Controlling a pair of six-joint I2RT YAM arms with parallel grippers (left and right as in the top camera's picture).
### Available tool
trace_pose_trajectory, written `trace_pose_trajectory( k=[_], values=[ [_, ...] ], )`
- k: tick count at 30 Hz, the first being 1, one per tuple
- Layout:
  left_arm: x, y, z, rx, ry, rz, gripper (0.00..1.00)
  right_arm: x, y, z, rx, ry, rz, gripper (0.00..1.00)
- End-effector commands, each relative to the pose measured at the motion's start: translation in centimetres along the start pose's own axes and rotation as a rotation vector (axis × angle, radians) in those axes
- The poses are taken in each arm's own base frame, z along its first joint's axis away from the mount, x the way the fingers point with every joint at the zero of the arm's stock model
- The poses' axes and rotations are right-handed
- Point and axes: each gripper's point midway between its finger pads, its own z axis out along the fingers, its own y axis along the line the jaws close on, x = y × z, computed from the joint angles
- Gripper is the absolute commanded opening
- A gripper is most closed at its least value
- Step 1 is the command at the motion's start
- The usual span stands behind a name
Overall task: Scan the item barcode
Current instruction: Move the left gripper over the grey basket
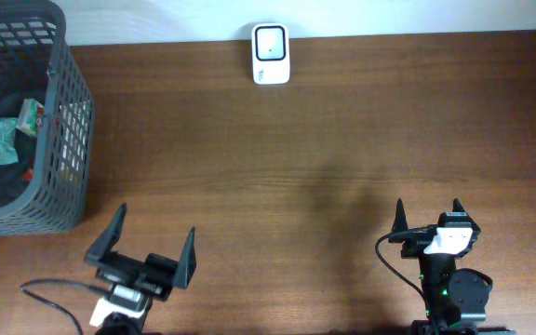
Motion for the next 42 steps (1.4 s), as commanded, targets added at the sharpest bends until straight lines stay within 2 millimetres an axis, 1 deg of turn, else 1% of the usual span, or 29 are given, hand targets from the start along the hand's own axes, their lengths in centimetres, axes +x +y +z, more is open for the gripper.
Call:
trace_pose_trajectory(
  k=[1,2,3,5,6,8,9,10,12,13,15,16,17,18,19,20,21,23,25,27,29,30,32,33,34,37,39,42],
  values=[
    [-3.7,0.6,1.3,-0.010,-0.035,0.010,0.99,0.3,0.0,0.0,0.003,0.005,0.001,0.99],
    [-4.2,0.7,1.7,-0.008,-0.022,0.005,0.99,0.3,0.0,0.0,0.003,0.005,0.001,0.99],
    [-5.2,0.9,2.5,-0.008,-0.014,0.002,0.99,0.3,0.0,0.0,0.003,0.005,0.001,0.99],
    [-7.6,1.7,5.0,-0.009,0.027,-0.012,0.99,0.3,0.0,0.0,0.003,0.005,0.001,0.99],
    [-8.1,1.8,6.9,0.026,0.117,-0.015,0.99,0.3,0.0,0.0,0.003,0.005,0.001,0.99],
    [-7.9,0.6,9.8,0.172,0.306,0.009,0.99,0.3,0.0,0.0,0.003,0.005,0.001,0.99],
    [-7.4,-0.8,11.4,0.325,0.438,-0.028,0.99,0.3,0.0,0.0,0.003,0.005,0.001,0.99],
    [-6.9,-2.0,12.5,0.439,0.528,-0.130,0.99,0.3,0.0,0.0,0.003,0.005,0.001,0.99],
    [-5.8,-1.4,14.1,0.438,0.578,-0.169,0.99,0.3,0.0,0.0,0.003,0.005,0.001,0.99],
    [-5.0,-0.8,15.4,0.419,0.622,-0.233,0.99,0.3,0.0,0.0,0.003,0.005,0.001,0.99],
    [-3.1,0.1,17.4,0.401,0.760,-0.328,0.99,0.3,0.0,0.0,0.003,0.005,0.001,0.98],
    [-1.7,1.1,18.2,0.360,0.847,-0.351,0.99,0.3,0.0,0.0,0.003,0.005,0.001,0.99],
    [-0.3,2.0,18.5,0.319,0.929,-0.361,0.99,0.3,0.0,0.0,0.003,0.005,0.001,0.99],
    [2.5,3.2,18.7,0.279,1.073,-0.364,0.99,0.3,0.0,0.0,0.003,0.005,0.001,0.99],
    [3.8,3.5,18.8,0.270,1.127,-0.383,0.99,0.3,0.0,0.0,0.003,0.005,0.001,0.99],
    [5.9,3.5,18.7,0.270,1.191,-0.416,0.99,0.3,0.0,0.0,0.003,0.005,0.001,0.99],
    [8.1,4.2,18.5,0.242,1.242,-0.402,0.99,0.3,0.0,0.0,0.003,0.005,0.001,0.99],
    [12.5,6.2,17.3,0.056,1.384,-0.452,0.99,0.3,0.0,0.0,0.003,0.005,0.001,0.99],
    [15.8,8.2,15.5,-0.106,1.502,-0.425,0.99,0.3,0.0,0.0,0.003,0.005,0.001,0.99],
    [17.2,10.3,13.9,-0.216,1.581,-0.328,0.99,0.3,0.0,0.0,0.003,0.005,0.001,0.99],
    [17.7,12.3,12.6,-0.329,1.629,-0.244,0.99,0.3,0.0,0.0,0.003,0.005,0.001,0.99],
    [17.9,13.2,12.4,-0.394,1.632,-0.233,0.99,0.3,0.0,0.0,0.003,0.005,0.001,0.99],
    [18.3,13.8,12.5,-0.407,1.623,-0.230,0.99,0.3,0.0,0.0,0.003,0.005,0.001,0.99],
    [18.6,14.5,12.6,-0.422,1.610,-0.231,0.99,0.3,0.0,0.0,0.003,0.005,0.001,0.99],
    [18.9,14.8,12.6,-0.430,1.608,-0.232,0.99,0.3,0.0,0.0,0.003,0.005,0.001,0.99],
    [20.3,14.7,11.9,-0.428,1.650,-0.240,0.99,0.3,0.0,0.0,0.003,0.005,0.001,0.99],
    [21.8,14.4,11.1,-0.427,1.700,-0.252,0.99,0.3,0.0,0.0,0.003,0.005,0.001,0.99],
    [23.5,14.3,10.1,-0.437,1.752,-0.269,0.99,0.3,0.0,0.0,0.003,0.005,0.001,0.99]
  ],
)
